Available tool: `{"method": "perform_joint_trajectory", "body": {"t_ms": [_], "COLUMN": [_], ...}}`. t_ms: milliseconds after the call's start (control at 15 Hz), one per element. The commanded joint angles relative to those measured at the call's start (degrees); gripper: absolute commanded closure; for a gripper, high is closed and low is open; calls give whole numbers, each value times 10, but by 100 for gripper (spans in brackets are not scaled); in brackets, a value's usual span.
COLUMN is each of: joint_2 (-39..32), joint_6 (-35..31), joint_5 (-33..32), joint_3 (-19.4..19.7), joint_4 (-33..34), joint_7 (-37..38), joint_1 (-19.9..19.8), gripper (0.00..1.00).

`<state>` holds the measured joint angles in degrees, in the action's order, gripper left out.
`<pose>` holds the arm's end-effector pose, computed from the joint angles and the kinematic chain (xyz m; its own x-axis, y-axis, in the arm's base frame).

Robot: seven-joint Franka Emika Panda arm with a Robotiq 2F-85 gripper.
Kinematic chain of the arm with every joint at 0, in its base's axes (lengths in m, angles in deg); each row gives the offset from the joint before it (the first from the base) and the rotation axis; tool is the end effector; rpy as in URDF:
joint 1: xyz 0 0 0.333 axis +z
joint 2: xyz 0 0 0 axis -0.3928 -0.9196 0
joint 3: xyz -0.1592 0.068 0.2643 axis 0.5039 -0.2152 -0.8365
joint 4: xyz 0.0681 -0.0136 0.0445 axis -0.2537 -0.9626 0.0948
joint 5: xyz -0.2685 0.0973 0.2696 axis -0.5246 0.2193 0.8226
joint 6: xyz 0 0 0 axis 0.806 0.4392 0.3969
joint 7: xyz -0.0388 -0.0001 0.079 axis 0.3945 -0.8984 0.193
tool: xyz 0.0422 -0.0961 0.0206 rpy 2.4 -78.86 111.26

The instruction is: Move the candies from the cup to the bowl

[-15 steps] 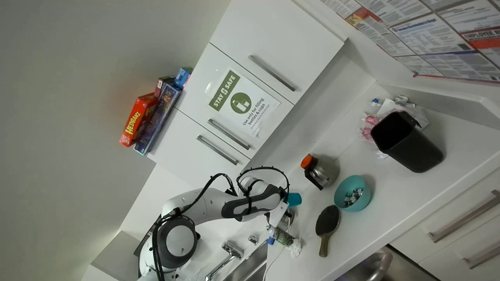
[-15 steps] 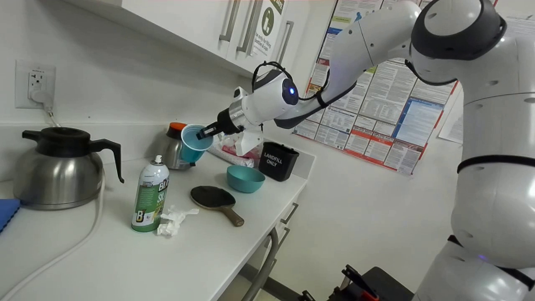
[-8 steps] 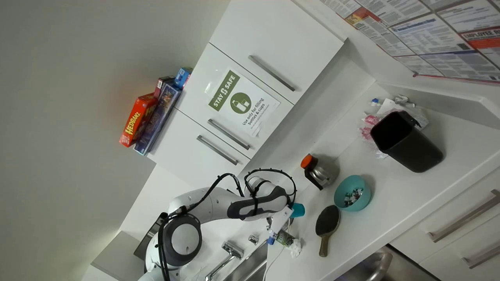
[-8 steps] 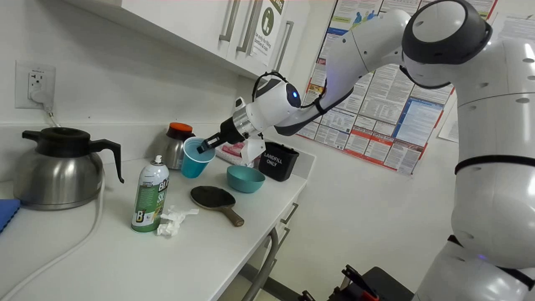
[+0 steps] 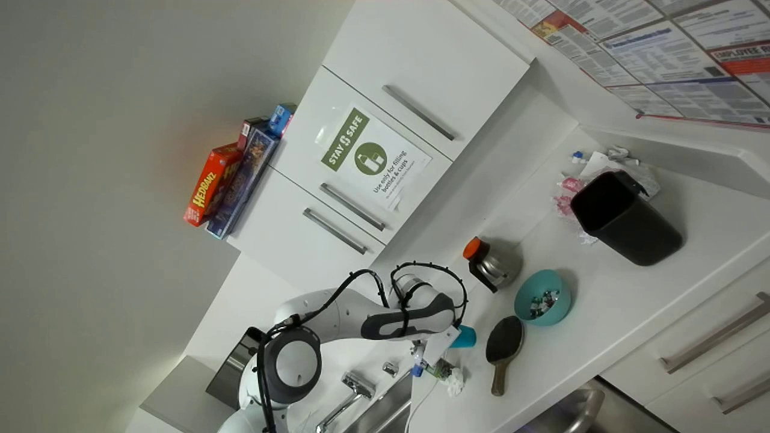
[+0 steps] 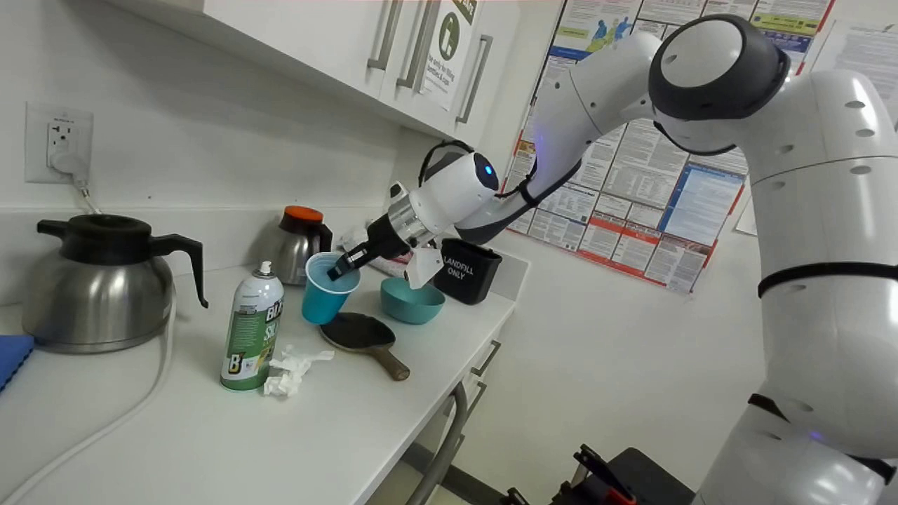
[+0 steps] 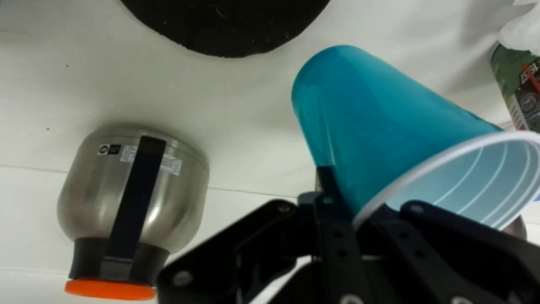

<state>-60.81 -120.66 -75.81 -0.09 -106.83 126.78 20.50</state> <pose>0.5503 0.1543 0.2778 0.5937 0.4817 0.6446 0.5883 -0.8064 0.0608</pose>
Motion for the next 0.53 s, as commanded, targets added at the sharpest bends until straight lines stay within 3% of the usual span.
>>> {"method": "perform_joint_trajectory", "body": {"t_ms": [0,67,200,267,333,467], "joint_2": [0,0,-9,-22,-22,-33], "joint_6": [0,-17,-42,-14,-15,-14], "joint_5": [0,109,204,161,179,169], "joint_3": [0,21,17,-79,-85,-131], "joint_4": [1,-11,-8,-5,-9,-16], "joint_7": [0,-99,-158,-119,-134,-123], "joint_1": [1,8,1,-71,-77,-114], "gripper": [99,99,99,99,99,99]}}
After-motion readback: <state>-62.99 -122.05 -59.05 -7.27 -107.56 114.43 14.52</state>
